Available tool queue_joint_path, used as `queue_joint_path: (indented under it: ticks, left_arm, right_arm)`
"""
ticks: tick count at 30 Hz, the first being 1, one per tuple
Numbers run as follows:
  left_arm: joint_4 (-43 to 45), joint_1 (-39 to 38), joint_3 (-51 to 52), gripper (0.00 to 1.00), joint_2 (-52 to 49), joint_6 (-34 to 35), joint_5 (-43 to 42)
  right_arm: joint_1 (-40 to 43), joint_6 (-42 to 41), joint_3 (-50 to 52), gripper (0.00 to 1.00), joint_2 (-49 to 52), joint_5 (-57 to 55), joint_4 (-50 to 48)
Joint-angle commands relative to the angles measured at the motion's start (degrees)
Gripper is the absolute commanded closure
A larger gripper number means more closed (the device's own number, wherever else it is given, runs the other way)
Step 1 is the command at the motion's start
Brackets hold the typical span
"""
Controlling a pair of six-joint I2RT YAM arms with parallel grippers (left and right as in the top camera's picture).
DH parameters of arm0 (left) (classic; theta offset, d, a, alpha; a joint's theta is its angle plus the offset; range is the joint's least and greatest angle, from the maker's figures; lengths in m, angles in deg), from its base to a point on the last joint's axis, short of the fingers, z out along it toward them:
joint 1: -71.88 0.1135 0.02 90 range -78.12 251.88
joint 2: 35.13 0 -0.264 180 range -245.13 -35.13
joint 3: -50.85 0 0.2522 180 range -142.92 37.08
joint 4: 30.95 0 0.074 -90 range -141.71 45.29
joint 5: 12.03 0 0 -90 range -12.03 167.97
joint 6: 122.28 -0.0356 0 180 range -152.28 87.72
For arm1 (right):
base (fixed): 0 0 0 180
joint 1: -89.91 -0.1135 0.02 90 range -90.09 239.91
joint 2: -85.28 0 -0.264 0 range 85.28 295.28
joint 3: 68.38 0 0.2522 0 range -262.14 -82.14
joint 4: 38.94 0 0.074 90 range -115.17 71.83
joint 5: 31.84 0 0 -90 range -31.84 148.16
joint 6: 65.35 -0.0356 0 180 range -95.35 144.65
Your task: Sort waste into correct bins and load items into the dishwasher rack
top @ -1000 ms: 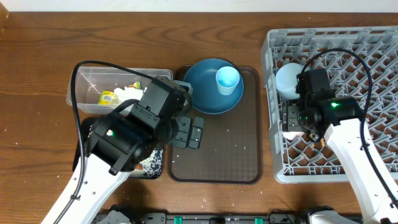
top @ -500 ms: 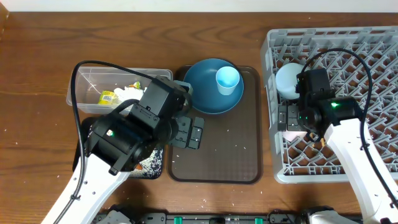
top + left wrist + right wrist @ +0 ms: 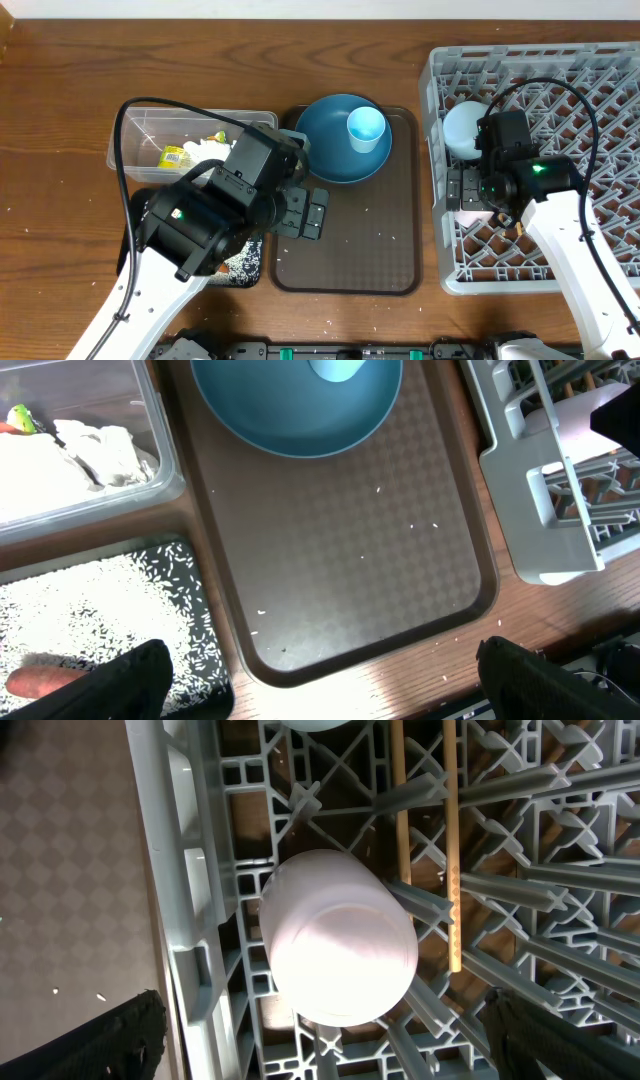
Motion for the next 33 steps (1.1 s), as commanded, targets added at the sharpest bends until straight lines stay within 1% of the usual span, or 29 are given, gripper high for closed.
queue_joint_path:
  ticks: [1, 27, 31, 33]
  left_arm:
    - [-0.2, 0.09, 0.15, 0.0, 0.0, -0.11, 0.92]
    - [-0.13, 0.09, 0.17, 0.0, 0.0, -0.11, 0.94]
    - [5.49, 0.09, 0.17, 0.0, 0.0, -0.09, 0.92]
    - [10.51, 0.09, 0.15, 0.0, 0.0, -0.02, 0.83]
  right_arm:
    - [0.96, -0.28, -0.15, 0.01, 0.13, -0.11, -0.04]
    - [0.96, -0.28, -0.15, 0.01, 0.13, -0.11, -0.04]
    - [0.96, -0.28, -0.15, 0.01, 0.13, -0.11, -0.04]
    - [0.96, -0.28, -0.15, 0.01, 0.13, -0.11, -0.04]
